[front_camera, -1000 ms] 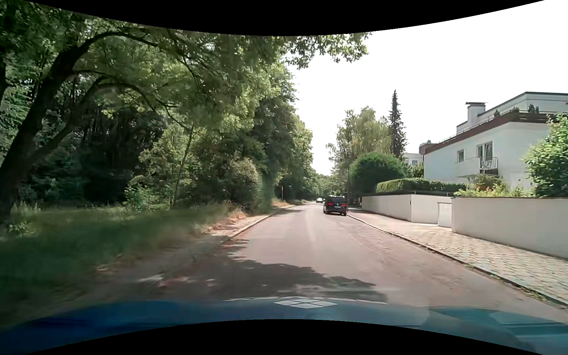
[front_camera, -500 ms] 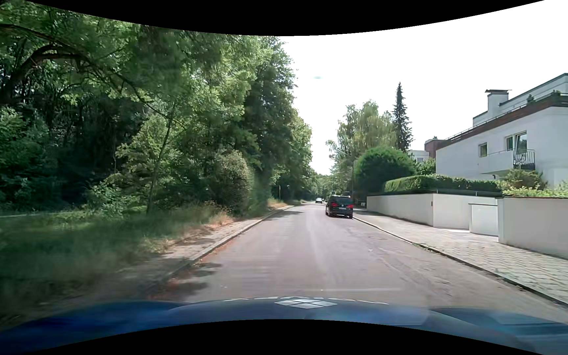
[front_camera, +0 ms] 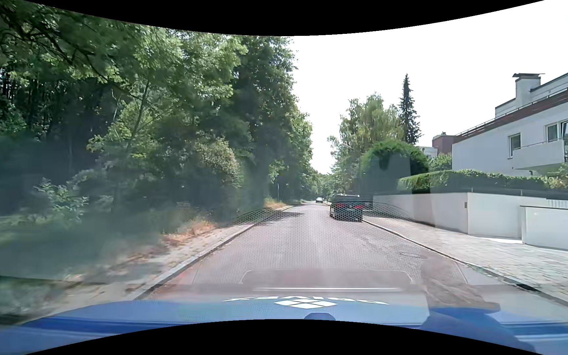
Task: Follow the waypoints while adhering to traffic rules and regulations
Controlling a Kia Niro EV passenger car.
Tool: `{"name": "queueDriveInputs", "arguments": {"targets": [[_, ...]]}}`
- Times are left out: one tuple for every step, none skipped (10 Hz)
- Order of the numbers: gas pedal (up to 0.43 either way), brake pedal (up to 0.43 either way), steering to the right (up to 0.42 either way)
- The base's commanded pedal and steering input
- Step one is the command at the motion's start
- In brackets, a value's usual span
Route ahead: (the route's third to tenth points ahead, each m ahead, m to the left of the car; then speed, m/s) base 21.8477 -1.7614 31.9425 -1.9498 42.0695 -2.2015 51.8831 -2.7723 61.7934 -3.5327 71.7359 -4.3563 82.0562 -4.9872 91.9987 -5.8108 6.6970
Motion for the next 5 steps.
{"name": "queueDriveInputs", "arguments": {"targets": [[0.118,0.0,0.002],[0.118,0.0,0.005],[0.118,0.0,0.005],[0.118,0.0,0.005],[0.118,0.0,0.005]]}}
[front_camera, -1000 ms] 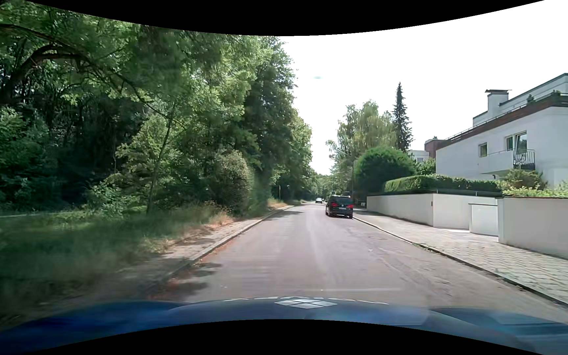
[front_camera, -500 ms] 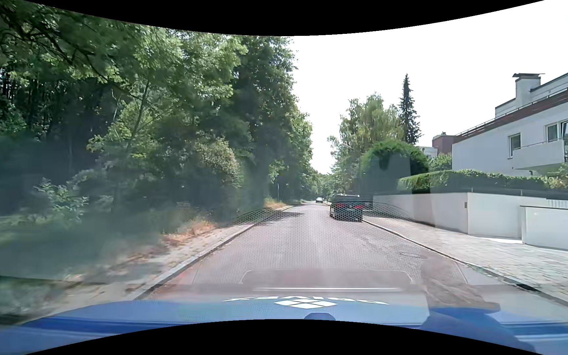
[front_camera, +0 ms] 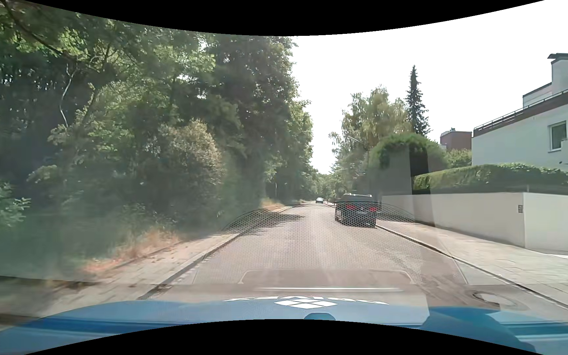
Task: Follow the waypoints while adhering to traffic rules and regulations
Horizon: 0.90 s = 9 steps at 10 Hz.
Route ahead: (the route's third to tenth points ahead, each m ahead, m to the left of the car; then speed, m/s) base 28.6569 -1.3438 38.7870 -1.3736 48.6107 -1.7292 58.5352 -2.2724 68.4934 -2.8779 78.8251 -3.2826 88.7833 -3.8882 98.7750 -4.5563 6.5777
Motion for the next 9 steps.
{"name": "queueDriveInputs", "arguments": {"targets": [[0.118,0.0,0.006],[0.118,0.0,0.006],[0.118,0.0,0.007],[0.118,0.0,0.008],[0.118,0.0,0.008],[0.11,0.0,0.008],[0.11,0.0,0.008],[0.098,0.0,0.008],[0.098,0.0,0.008]]}}
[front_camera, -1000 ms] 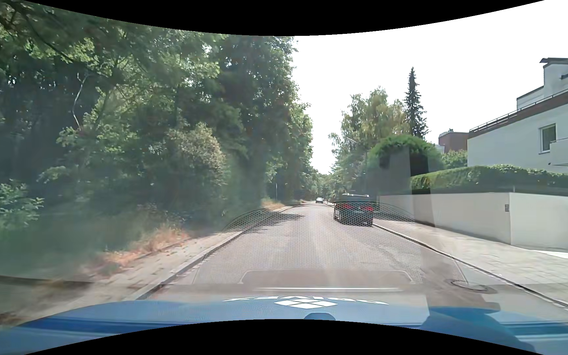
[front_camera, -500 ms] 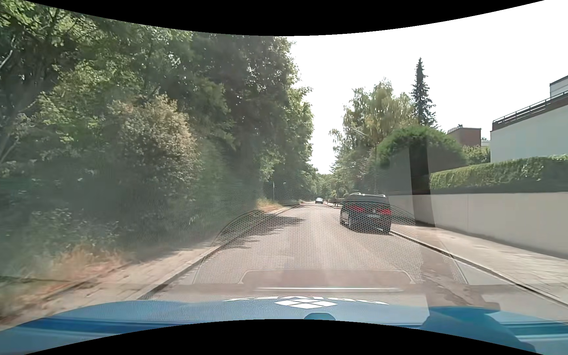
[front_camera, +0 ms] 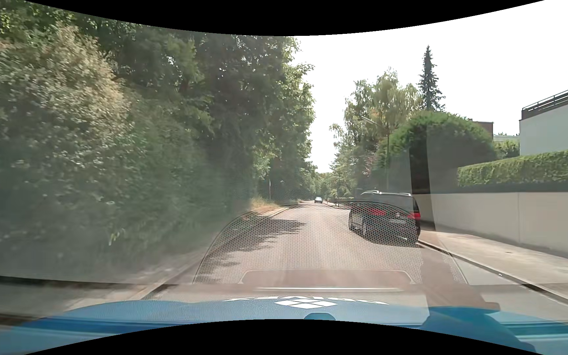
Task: Follow the waypoints while adhering to traffic rules and regulations
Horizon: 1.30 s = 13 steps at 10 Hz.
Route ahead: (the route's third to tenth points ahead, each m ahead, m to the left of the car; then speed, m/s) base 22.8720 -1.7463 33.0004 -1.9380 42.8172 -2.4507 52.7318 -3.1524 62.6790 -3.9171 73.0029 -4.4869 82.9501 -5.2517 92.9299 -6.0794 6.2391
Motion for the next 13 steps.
{"name": "queueDriveInputs", "arguments": {"targets": [[0.098,0.0,0.008],[0.098,0.0,0.009],[0.098,0.0,0.011],[0.098,0.0,0.011],[0.098,0.0,0.011],[0.098,0.0,0.012],[0.098,0.0,0.014],[0.118,0.0,0.018],[0.11,0.0,0.02],[0.11,0.0,0.025],[0.11,0.0,0.031],[0.11,0.0,0.034],[0.11,0.0,0.038]]}}
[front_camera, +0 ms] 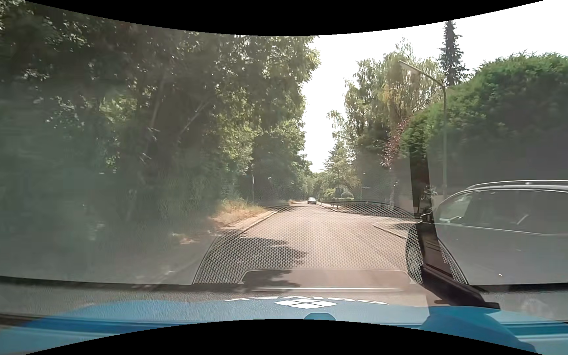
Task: Follow the waypoints while adhering to traffic rules and regulations
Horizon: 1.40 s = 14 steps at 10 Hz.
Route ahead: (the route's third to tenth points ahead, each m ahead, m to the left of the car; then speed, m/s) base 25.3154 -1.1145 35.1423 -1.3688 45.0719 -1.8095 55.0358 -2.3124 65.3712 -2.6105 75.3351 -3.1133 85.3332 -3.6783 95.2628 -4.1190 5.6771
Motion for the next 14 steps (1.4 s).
{"name": "queueDriveInputs", "arguments": {"targets": [[0.11,0.0,0.044],[0.11,0.0,0.053],[0.11,0.0,0.06],[0.11,0.0,0.065],[0.11,0.0,0.07],[0.087,0.0,0.073],[0.0,0.0,0.076],[0.0,0.0,0.081],[0.0,0.0,0.083],[0.0,0.0,0.083],[0.0,0.0,0.083],[0.02,0.0,0.082],[0.067,0.0,0.082],[0.079,0.0,0.081]]}}
